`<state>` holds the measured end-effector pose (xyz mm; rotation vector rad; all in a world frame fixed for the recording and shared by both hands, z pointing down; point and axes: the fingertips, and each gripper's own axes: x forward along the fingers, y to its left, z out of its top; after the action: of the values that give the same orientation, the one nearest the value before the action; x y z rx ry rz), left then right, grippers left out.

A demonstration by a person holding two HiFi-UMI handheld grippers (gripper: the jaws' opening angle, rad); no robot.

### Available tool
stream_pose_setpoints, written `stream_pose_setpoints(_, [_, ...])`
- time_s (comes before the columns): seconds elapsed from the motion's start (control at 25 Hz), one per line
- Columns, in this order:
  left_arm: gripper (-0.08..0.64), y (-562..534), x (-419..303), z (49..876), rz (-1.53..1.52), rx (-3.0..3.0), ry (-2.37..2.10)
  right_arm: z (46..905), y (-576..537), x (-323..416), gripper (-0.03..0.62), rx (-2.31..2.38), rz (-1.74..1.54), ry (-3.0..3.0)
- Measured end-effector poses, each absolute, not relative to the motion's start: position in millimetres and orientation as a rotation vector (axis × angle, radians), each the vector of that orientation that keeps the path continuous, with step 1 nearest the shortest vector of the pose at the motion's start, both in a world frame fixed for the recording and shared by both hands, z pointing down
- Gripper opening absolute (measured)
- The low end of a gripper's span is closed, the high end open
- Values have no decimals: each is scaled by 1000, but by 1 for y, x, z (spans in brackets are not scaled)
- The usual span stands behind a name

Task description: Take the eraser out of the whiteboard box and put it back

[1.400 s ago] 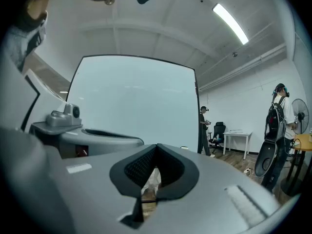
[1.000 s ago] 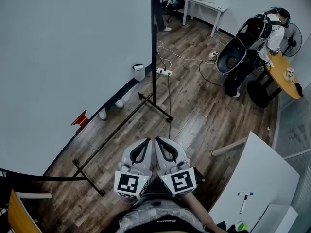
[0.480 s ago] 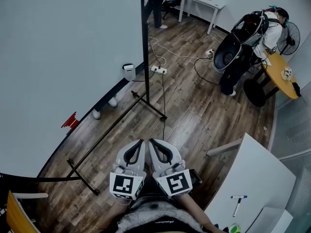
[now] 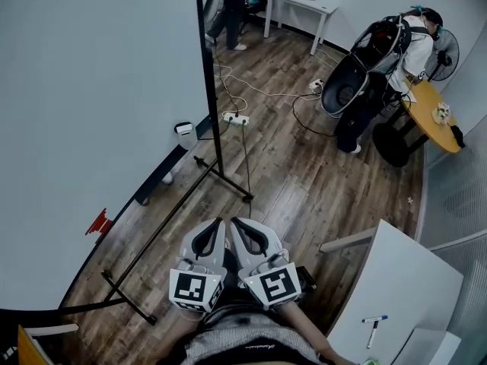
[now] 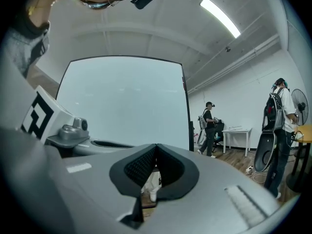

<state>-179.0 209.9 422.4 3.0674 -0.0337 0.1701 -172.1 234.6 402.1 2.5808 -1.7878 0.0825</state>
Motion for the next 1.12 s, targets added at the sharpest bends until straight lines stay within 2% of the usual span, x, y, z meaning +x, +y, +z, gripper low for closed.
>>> stream_pose_setpoints(0.48, [0, 134, -87, 409, 131, 3095, 8, 394, 157, -83, 3, 2600, 50, -1763])
stream_pose_setpoints(1.12, [0, 32, -60, 423, 152, 3068, -109, 413, 59, -46, 3, 2537, 128, -1846])
